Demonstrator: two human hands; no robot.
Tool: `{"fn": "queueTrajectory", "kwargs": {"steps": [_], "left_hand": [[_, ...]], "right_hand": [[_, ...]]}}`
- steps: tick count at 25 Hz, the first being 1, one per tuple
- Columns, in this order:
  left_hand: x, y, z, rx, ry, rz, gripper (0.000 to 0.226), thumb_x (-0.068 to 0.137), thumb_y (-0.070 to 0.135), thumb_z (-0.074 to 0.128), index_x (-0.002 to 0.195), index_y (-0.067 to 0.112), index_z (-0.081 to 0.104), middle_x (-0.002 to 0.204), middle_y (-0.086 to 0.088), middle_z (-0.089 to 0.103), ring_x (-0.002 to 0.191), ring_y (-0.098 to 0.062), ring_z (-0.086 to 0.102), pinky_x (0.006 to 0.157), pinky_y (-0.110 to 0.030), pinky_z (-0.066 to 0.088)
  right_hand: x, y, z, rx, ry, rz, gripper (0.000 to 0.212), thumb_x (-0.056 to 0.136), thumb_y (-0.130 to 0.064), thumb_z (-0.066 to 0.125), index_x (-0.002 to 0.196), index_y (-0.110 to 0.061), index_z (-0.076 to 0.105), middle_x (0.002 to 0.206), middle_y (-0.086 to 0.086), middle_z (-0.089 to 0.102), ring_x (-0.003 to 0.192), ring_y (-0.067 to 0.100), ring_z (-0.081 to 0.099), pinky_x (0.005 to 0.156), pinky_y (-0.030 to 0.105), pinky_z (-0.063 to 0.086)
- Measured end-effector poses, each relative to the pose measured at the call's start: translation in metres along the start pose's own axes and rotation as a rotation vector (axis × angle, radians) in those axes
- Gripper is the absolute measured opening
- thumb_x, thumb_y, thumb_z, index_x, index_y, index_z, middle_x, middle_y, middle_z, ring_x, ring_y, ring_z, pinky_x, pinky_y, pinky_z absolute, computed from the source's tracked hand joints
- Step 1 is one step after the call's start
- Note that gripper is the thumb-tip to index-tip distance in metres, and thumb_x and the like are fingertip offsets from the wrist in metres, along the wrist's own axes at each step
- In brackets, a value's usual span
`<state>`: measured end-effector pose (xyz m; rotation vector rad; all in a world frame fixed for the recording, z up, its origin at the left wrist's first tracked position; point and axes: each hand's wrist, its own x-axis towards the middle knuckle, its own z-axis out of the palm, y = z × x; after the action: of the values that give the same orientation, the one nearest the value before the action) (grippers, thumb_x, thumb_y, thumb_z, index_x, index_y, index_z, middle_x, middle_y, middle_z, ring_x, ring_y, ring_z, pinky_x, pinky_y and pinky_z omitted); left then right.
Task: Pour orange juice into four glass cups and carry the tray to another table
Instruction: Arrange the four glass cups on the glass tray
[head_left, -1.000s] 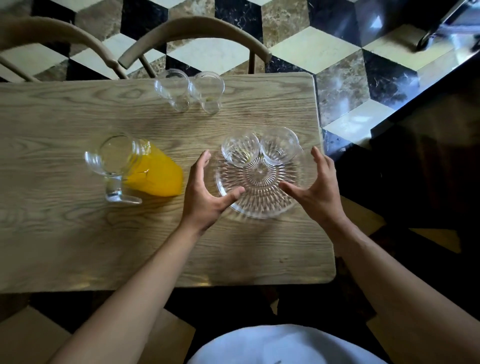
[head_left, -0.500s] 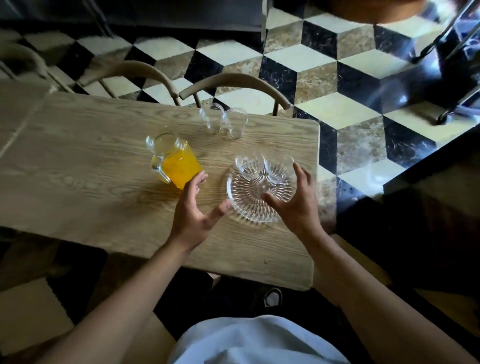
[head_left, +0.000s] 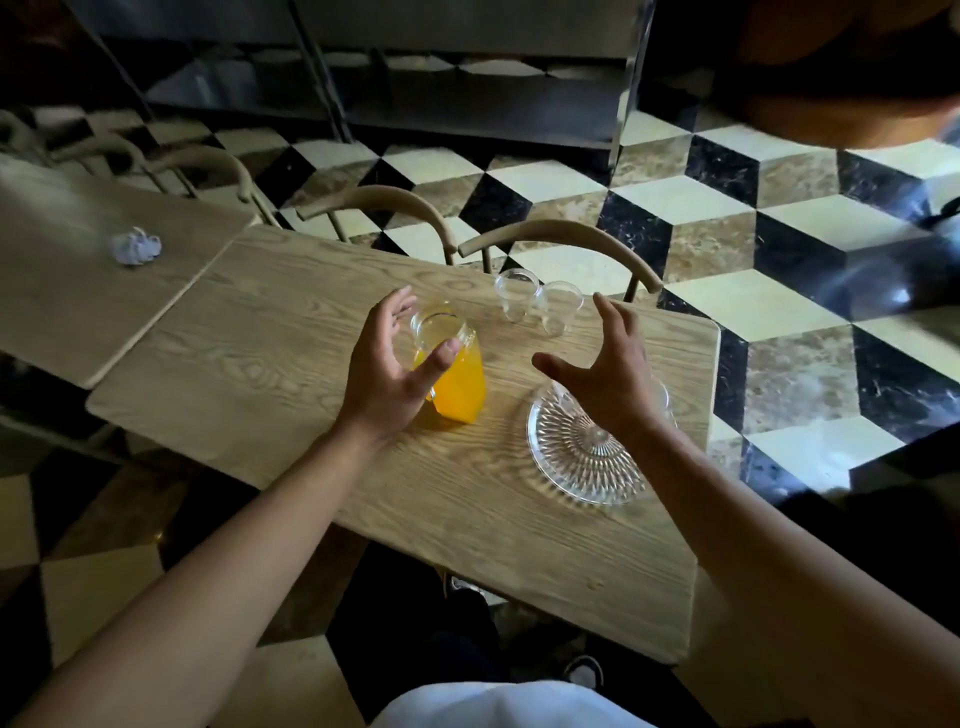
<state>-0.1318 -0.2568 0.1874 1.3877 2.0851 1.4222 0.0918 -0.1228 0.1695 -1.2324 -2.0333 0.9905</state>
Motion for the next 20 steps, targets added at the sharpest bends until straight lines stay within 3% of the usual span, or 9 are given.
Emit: {"fn": "queueTrajectory", "kwargs": {"steps": [7, 12, 15, 20], "left_hand": [[0.125, -0.055, -0.012, -0.046, -0.175, 0.001, 0.097, 0.074, 0.064, 0.072, 0.15, 0.011, 0.045, 0.142, 0.0, 0.054, 0.135, -0.015, 0.052, 0.117, -0.032, 0.038], [0.202, -0.135, 0.022, 0.005, -0.393, -0.05, 0.097, 0.069, 0.067, 0.077, 0.149, 0.021, 0.045, 0.145, -0.006, 0.057, 0.137, -0.018, 0.053, 0.116, -0.037, 0.042], [0.223, -0.176, 0.058, 0.043, -0.51, -0.083, 0.102, 0.064, 0.066, 0.083, 0.148, 0.023, 0.046, 0.144, -0.003, 0.058, 0.136, -0.015, 0.053, 0.115, -0.037, 0.043], [0.241, -0.237, 0.113, 0.034, -0.631, -0.117, 0.102, 0.065, 0.042, 0.096, 0.151, 0.024, 0.044, 0.148, -0.001, 0.056, 0.138, -0.012, 0.05, 0.116, -0.033, 0.039]], "right_hand": [[0.079, 0.001, 0.039, -0.057, 0.082, 0.14, 0.112, 0.071, -0.048, 0.089, 0.159, -0.01, 0.03, 0.157, 0.01, 0.035, 0.145, 0.024, 0.036, 0.122, 0.039, 0.032], [0.121, 0.052, 0.071, -0.046, 0.124, 0.344, 0.116, 0.065, -0.044, 0.093, 0.157, -0.008, 0.032, 0.151, 0.01, 0.038, 0.138, 0.026, 0.044, 0.116, 0.048, 0.041], [0.139, 0.088, 0.075, -0.077, 0.07, 0.424, 0.114, 0.063, -0.04, 0.095, 0.156, -0.01, 0.035, 0.15, 0.01, 0.04, 0.136, 0.026, 0.047, 0.113, 0.049, 0.044], [0.181, 0.138, 0.062, -0.101, -0.118, 0.453, 0.113, 0.054, -0.039, 0.097, 0.15, -0.016, 0.043, 0.148, 0.002, 0.05, 0.127, 0.02, 0.054, 0.108, 0.045, 0.05]]}}
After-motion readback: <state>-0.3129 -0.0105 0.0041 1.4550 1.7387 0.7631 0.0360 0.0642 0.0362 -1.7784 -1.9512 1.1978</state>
